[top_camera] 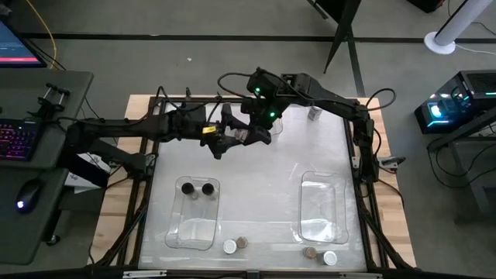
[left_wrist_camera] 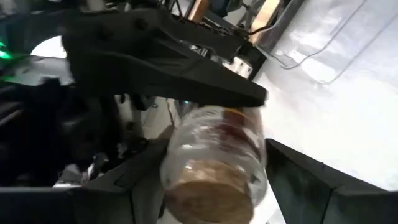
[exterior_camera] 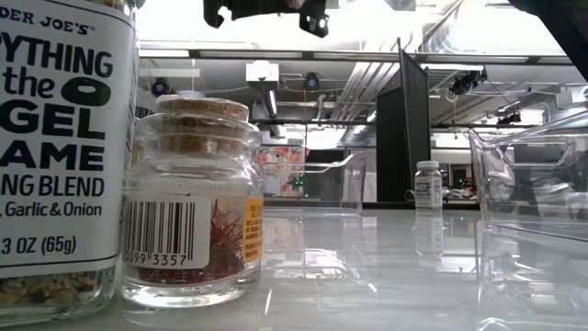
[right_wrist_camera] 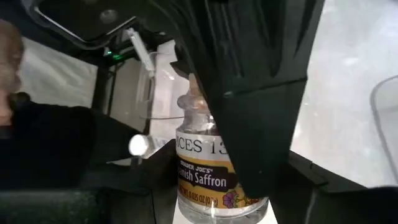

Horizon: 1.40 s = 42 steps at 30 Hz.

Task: Sort spices by type
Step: Put the brown seasoning bottle into the middle transparent bin

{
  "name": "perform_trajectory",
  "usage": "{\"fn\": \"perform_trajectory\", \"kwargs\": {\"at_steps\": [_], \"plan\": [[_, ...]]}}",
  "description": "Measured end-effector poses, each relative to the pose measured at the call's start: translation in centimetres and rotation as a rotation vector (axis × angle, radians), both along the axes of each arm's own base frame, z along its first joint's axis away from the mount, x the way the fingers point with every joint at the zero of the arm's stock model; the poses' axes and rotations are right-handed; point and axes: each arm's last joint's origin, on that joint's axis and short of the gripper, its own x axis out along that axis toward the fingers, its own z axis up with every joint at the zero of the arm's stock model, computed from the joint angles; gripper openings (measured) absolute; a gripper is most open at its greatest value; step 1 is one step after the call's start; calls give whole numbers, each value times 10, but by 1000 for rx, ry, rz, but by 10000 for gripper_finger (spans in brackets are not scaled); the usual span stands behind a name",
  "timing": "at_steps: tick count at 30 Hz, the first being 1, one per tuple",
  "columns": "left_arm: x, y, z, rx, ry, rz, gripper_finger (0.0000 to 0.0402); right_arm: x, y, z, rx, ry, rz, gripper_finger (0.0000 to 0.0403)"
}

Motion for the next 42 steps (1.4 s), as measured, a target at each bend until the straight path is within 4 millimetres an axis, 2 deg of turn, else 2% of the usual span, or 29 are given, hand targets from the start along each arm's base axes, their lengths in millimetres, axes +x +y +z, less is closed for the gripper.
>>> {"fn": "perform_trajectory", "kwargs": {"at_steps": [10,19,26,31,35,39,42], "plan": [[3,-8,0,-19,-20,-57,233,0,3,0,46,-1,25,187],[3,-8,4,-63,-57,-57,157,1,5,1,84,-14,55,192],[4,-8,3,-114,-49,-22,156,6,3,5,127,-31,-7,229],[0,-2,0,-109,-9,98,156,4,-3,5,117,-21,-47,233],[-6,7,-5,-175,56,194,156,-10,-15,9,108,18,-87,235],[-11,20,-18,-203,155,310,156,-32,-24,26,99,-16,-103,235],[-15,27,-18,-226,166,343,156,-40,-33,31,88,-32,-136,236]]}}
